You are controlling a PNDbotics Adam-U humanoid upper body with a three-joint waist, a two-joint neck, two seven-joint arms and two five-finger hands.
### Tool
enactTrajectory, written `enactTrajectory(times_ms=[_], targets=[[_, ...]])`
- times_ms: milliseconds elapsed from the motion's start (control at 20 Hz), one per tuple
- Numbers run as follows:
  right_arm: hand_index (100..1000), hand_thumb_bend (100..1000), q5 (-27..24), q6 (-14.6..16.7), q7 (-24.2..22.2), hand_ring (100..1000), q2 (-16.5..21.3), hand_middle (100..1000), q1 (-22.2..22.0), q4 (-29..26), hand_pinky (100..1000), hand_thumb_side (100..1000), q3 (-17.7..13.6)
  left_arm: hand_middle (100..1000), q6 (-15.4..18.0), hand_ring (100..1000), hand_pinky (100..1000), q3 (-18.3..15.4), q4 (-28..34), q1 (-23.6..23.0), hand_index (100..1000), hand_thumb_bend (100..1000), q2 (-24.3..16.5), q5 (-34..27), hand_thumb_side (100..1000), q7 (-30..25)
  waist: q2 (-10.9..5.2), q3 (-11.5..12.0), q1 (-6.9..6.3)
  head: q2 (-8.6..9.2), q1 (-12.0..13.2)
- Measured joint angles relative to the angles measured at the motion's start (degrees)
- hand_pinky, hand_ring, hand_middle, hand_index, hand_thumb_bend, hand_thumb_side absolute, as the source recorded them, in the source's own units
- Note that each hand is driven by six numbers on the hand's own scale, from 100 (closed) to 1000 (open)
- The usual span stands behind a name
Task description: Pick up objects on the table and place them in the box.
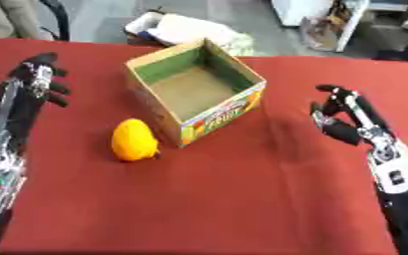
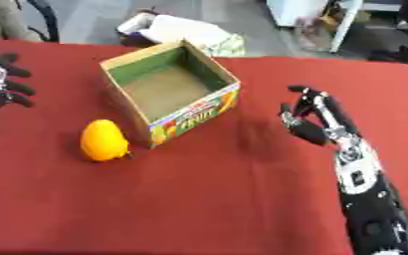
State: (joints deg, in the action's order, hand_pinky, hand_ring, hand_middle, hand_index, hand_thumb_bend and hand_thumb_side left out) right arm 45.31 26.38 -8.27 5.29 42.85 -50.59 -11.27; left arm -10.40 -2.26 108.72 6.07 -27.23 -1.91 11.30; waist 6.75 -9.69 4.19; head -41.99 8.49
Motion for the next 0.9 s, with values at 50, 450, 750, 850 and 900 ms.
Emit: enactTrajectory(times_ms=[50, 450, 750, 850, 900], targets=[[883, 100, 0.0, 0.0, 0.0, 603, 0.0, 423, 0.0, 0.0, 595, 534, 0.0, 637, -0.02, 567, 497, 0.0, 0.0, 0.0, 856, 100, 0.0, 0.03, 825, -0.06, 0.0, -0.03, 0.0, 0.01, 0.0], [883, 100, 0.02, 0.0, 0.0, 603, 0.0, 423, 0.0, -0.06, 595, 533, -0.01, 642, -0.1, 576, 499, 0.0, 0.05, 0.0, 862, 100, -0.01, 0.53, 812, -0.49, 0.0, -0.06, 0.0, 0.27, 0.23], [883, 100, 0.06, 0.0, 0.0, 603, 0.0, 423, 0.0, -0.16, 595, 533, -0.01, 687, -0.98, 624, 538, 0.05, 0.36, 0.11, 877, 100, -0.61, 2.4, 671, -1.44, 0.0, -0.06, -0.01, 0.28, 0.24], [883, 100, 0.07, 0.0, 0.0, 603, 0.0, 424, 0.0, -0.16, 595, 534, -0.01, 749, -2.12, 688, 583, 0.47, 0.69, 0.64, 895, 100, -1.55, 5.37, 570, -2.8, 0.0, -0.07, -0.01, 0.28, 0.26], [883, 100, 0.08, 0.0, 0.0, 603, 0.0, 424, 0.0, -0.16, 595, 534, -0.01, 777, -2.89, 723, 614, 0.79, 0.87, 1.06, 904, 100, -2.19, 7.5, 541, -3.92, -0.01, -0.08, -0.01, 0.28, 0.28]])
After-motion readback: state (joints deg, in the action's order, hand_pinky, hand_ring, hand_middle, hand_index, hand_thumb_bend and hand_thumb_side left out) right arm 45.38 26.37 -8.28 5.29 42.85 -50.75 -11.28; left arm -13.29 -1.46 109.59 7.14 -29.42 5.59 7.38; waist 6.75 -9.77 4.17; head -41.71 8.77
